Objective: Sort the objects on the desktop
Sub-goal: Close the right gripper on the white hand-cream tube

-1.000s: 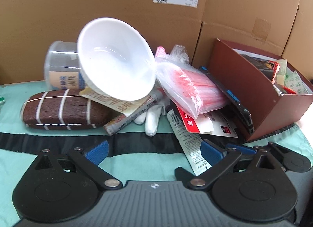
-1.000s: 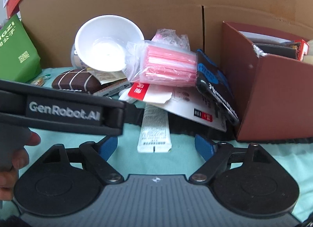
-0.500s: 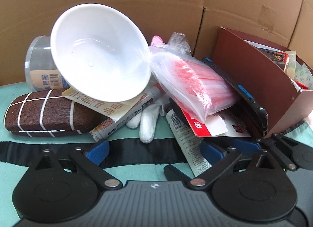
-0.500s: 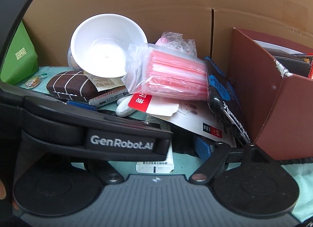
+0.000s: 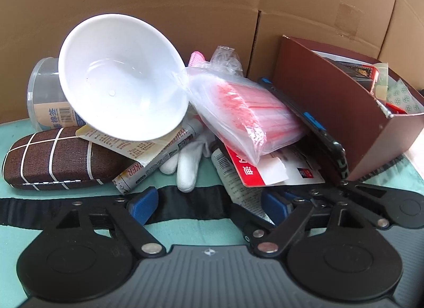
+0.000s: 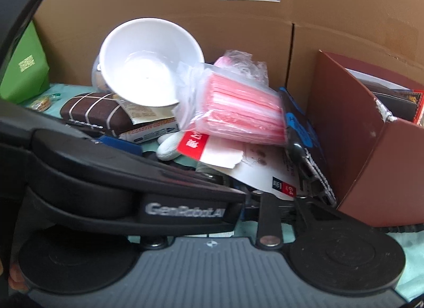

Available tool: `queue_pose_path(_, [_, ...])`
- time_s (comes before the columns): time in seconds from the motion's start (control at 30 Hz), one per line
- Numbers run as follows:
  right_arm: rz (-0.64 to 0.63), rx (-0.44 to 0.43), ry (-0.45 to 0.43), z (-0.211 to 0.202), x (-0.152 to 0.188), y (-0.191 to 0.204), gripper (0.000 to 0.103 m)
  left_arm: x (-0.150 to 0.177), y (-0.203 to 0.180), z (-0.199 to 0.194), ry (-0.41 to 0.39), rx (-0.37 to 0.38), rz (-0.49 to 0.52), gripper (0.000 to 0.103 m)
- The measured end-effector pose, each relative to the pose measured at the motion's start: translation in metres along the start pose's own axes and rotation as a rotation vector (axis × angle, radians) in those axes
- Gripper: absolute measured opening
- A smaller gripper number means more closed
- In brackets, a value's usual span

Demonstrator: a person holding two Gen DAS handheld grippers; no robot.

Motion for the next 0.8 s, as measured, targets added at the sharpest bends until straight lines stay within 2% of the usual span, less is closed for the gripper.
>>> queue_pose_path(0.03, [-0.001, -0.003, 0.001, -0.001, 0.0, 0.0, 0.033, 0.001, -0.001, -0.002, 0.0, 0.007, 0.002, 0.082])
queue_pose_path(0.07, [0.0, -0.008, 0.002, -0.002, 0.001, 0.001, 0.033, 0.002, -0.003, -0.005, 0.001, 0.026, 0.006, 0.07])
queue_pose_path(0.2, [0.023, -0.06, 0.009, -0.014, 0.006, 0.006, 0.032, 0.012, -0.008, -0.017, 0.027, 0.08, -0.018, 0.051])
queue_pose_path(0.23, [0.017, -0.06, 0.012, -0.018, 0.008, 0.008, 0.032, 0.016, -0.009, -0.02, 0.043, 0.113, -0.043, 0.041])
queue_pose_path(0.27, [0.007, -0.059, 0.012, -0.023, 0.012, 0.011, 0.032, 0.02, -0.009, -0.023, 0.059, 0.146, -0.077, 0.037])
queue_pose_path(0.33, [0.017, -0.064, 0.013, -0.035, 0.019, 0.013, 0.032, 0.023, -0.019, -0.023, 0.069, 0.16, -0.097, 0.036])
queue_pose_path(0.43, [0.029, -0.08, 0.019, -0.055, 0.032, 0.016, 0.032, 0.033, -0.039, -0.027, 0.068, 0.159, -0.066, 0.035])
queue_pose_path(0.6, [0.015, -0.095, 0.027, -0.092, 0.055, 0.022, 0.032, 0.079, -0.042, -0.07, 0.09, 0.206, -0.07, 0.032])
queue_pose_path(0.63, [0.017, -0.102, 0.031, -0.099, 0.06, 0.022, 0.032, 0.083, -0.043, -0.075, 0.088, 0.209, -0.065, 0.033])
queue_pose_path(0.67, [0.017, -0.107, 0.031, -0.107, 0.065, 0.023, 0.032, 0.085, -0.044, -0.077, 0.083, 0.201, -0.057, 0.04])
queue_pose_path(0.73, [0.006, -0.112, 0.033, -0.118, 0.072, 0.024, 0.032, 0.086, -0.048, -0.074, 0.085, 0.183, -0.031, 0.046])
queue_pose_path(0.8, [0.0, -0.103, 0.032, -0.12, 0.073, 0.026, 0.033, 0.084, -0.051, -0.071, 0.095, 0.171, -0.029, 0.048])
Point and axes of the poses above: each gripper's, at about its wrist camera, not at the fingertips, and z roughly the way its jaws point, y to its left, x to its underside, the point moved 7 cm from there along z, roughly the way its jaws point, and after that the axes turned 7 degrees about -z, right-handed, at the moved point
